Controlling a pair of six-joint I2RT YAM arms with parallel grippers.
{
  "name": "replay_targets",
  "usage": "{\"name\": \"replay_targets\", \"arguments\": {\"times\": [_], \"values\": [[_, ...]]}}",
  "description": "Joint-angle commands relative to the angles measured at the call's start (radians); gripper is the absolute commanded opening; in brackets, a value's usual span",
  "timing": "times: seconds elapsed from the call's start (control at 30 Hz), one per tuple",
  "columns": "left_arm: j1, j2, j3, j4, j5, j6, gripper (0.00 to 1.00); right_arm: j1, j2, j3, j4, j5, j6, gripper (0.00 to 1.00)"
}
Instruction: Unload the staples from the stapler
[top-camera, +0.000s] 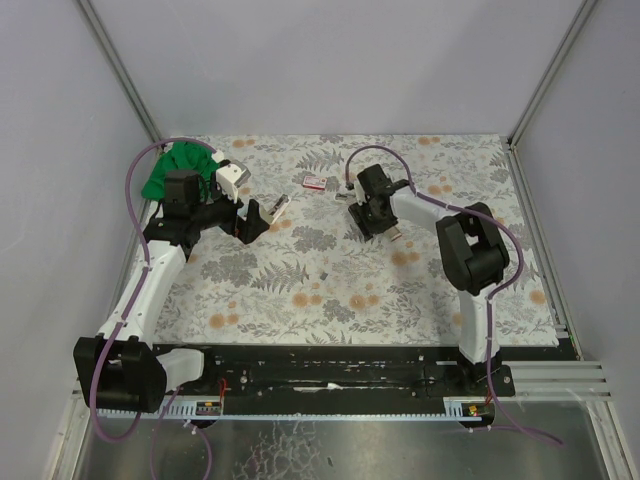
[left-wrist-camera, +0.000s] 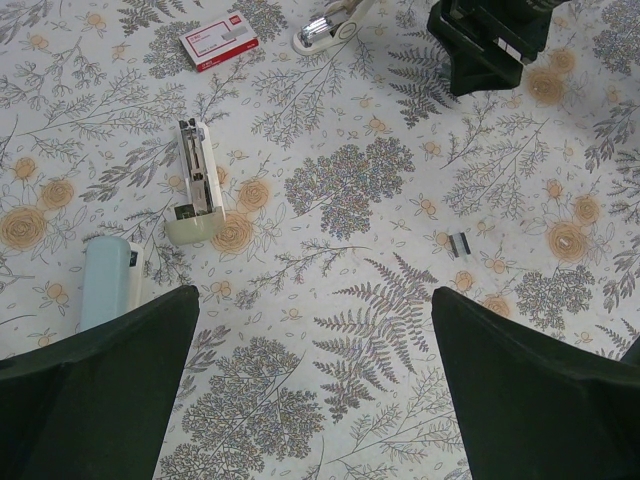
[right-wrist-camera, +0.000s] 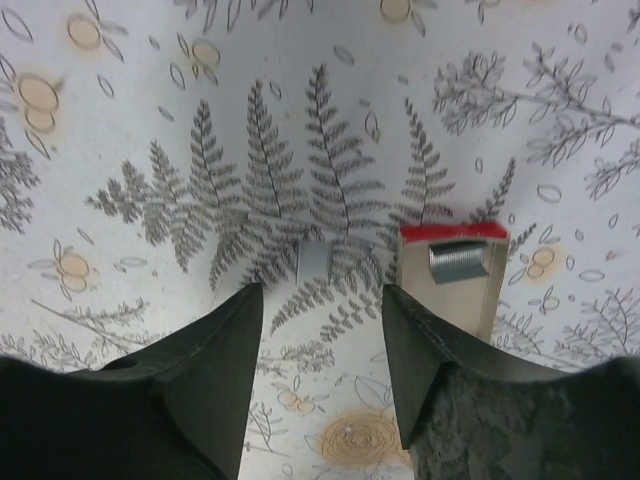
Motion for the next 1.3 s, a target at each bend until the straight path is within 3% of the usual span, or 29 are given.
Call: {"name": "replay_targets", "arguments": {"times": [0.0,0.57,1.03,1.27], "values": [[0.008,0.001,-0.013,0.053,0.017,-0.008,1.0,0.004,-0.074,-0.048,-0.031,-0.016,-0.025,0.59],[0.009,0.003,-0.013,0.054,0.017,-0.01,1.0,-0.069,-0.142,-0.158,-0.011,-0.03,-0.04,0.59],[0.009,-0.001,-0.014,0.054,0.017,-0.01,1.0,-0.121,-0.043,-0.038,0.004,-0.051,-0.079,0.61],[0.011,-0.002,-0.015,0.055,0.017,-0.011,1.0,-0.125,-0.048,-0.016,-0.01,-0.077,-0.096,0.67]]}}
